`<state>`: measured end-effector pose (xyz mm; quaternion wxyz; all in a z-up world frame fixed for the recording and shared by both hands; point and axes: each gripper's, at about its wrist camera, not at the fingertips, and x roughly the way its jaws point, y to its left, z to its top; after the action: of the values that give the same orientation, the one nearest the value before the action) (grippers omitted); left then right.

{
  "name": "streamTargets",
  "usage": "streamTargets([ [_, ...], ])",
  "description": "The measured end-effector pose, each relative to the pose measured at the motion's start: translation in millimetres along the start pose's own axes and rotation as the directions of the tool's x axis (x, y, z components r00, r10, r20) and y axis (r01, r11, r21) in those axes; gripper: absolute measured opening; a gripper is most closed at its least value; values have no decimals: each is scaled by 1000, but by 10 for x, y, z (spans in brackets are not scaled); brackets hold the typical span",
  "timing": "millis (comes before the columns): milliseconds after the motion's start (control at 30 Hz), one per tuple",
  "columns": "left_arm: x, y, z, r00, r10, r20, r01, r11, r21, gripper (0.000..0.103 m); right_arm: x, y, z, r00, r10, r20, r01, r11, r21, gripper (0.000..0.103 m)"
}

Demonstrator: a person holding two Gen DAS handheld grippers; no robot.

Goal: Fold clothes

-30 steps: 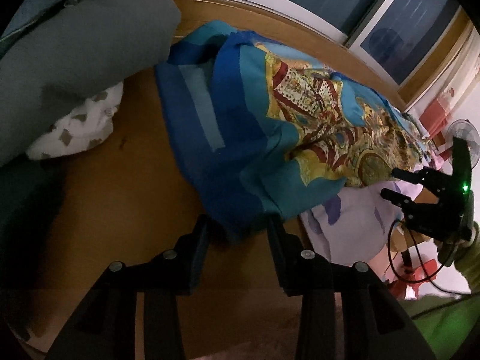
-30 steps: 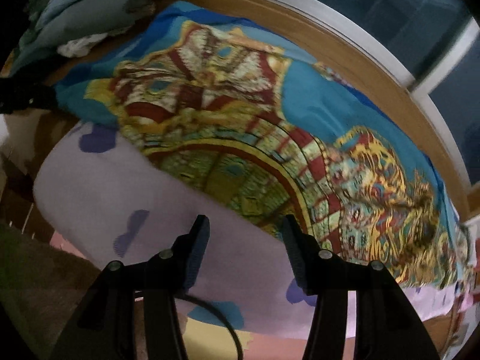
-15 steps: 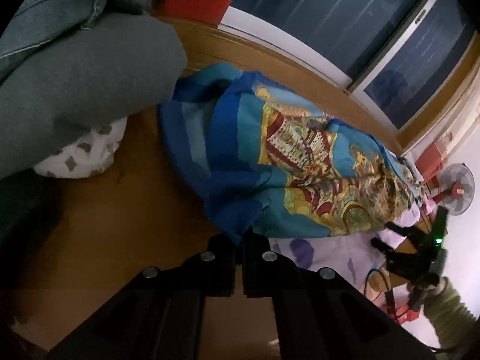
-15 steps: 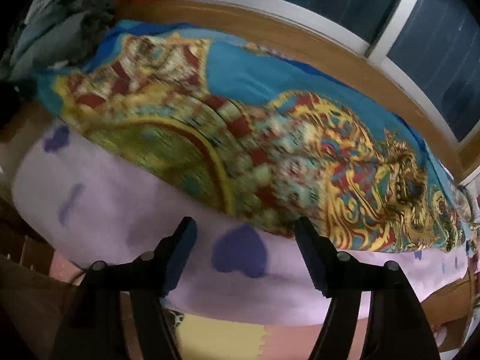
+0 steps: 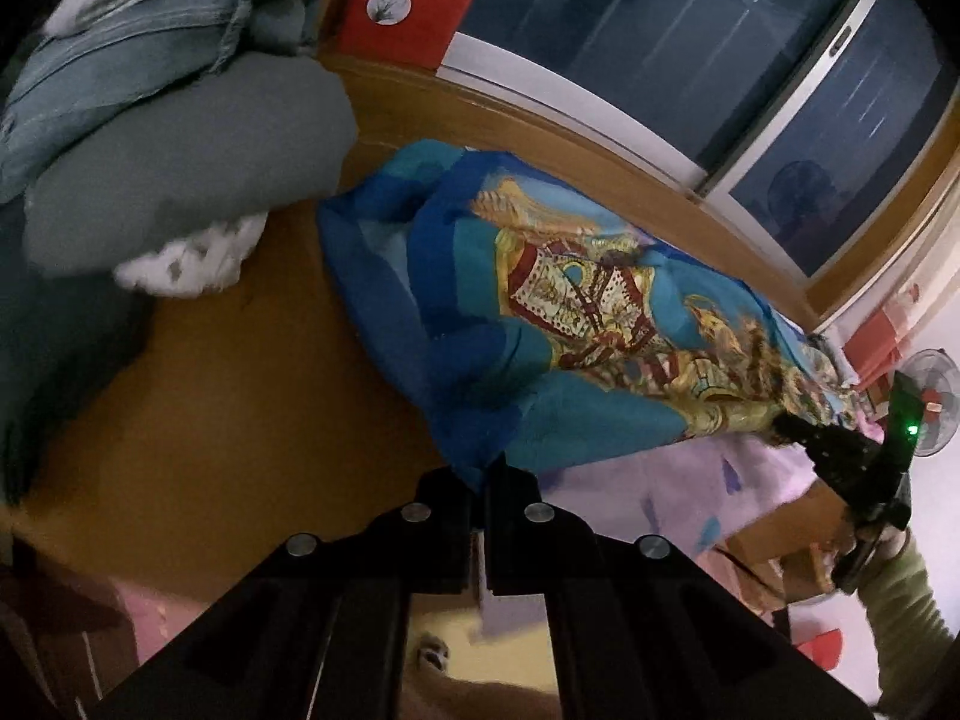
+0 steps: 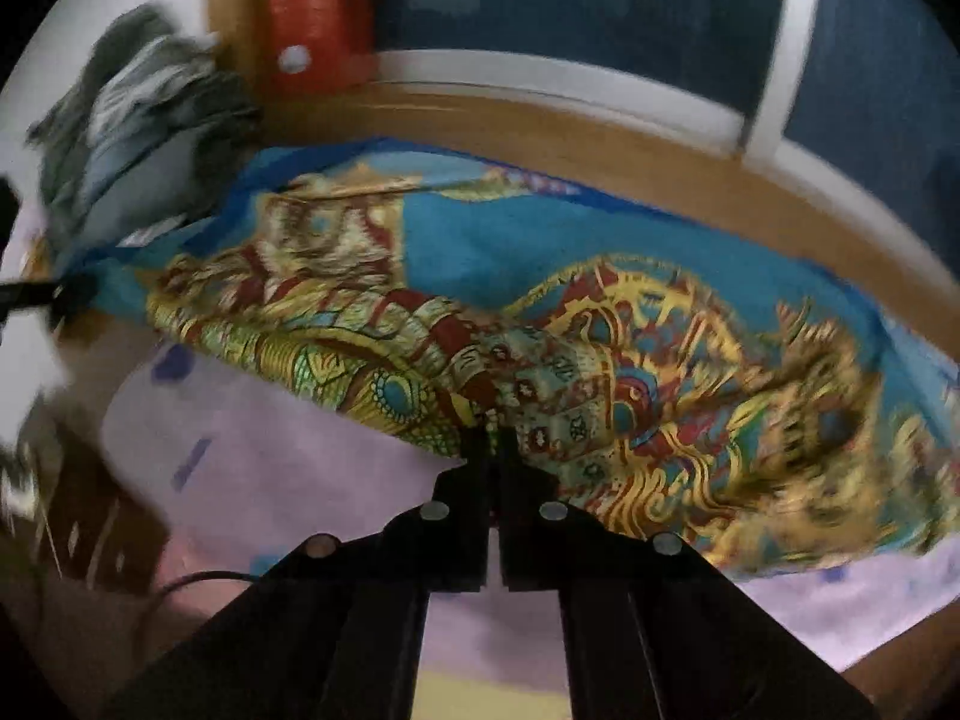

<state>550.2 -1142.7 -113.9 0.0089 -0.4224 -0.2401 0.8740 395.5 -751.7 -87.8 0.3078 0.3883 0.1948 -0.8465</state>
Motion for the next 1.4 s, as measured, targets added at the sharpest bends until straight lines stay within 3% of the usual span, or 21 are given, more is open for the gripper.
streamTargets([
  [100,-63,-64,-294,998,31,-47,-31,999,11,2,-257,65,-84,1000,-6,-27,3,993,-116,0],
  [300,41,17,-757,987,22,-158,-34,997,-75,2,-232,42,-449,987,9,-158,-37,984,-174,0],
  [433,6,-23,-811,983,75,-166,-81,996,-28,2,-92,61,-670,969,19,-245,-72,975,-209,0],
  [567,-43,-20,-884,968,193,-160,-194,981,5,8,73,-25,-767,942,-35,-334,-43,974,-223,0],
  [667,-157,37,-932,956,252,-152,-254,967,6,12,-104,-67,-579,950,26,-313,-84,981,-174,1],
  [767,-271,104,-958,945,298,-139,-299,954,8,15,-395,-13,-159,976,142,-165,-168,973,-157,1],
  [867,-323,180,-939,930,351,-112,-352,936,15,16,-384,102,274,968,239,-74,-248,955,-162,1],
  [967,-315,201,-829,909,412,-61,-408,911,67,17,-105,412,618,963,260,-75,-269,949,-164,7],
  [1067,-143,90,-512,919,394,-6,-387,905,177,17,282,750,902,958,276,-83,-287,938,-192,8],
  [1167,86,22,-124,962,272,30,-272,938,215,18,671,1059,1185,952,294,-87,-306,927,-215,8],
  [1233,290,20,147,980,197,34,-200,953,229,18,949,1202,1381,948,304,-93,-318,920,-228,8],
  [1400,709,-11,613,992,119,39,-125,935,332,18,1686,1543,1869,949,274,-152,-306,916,-260,8],
])
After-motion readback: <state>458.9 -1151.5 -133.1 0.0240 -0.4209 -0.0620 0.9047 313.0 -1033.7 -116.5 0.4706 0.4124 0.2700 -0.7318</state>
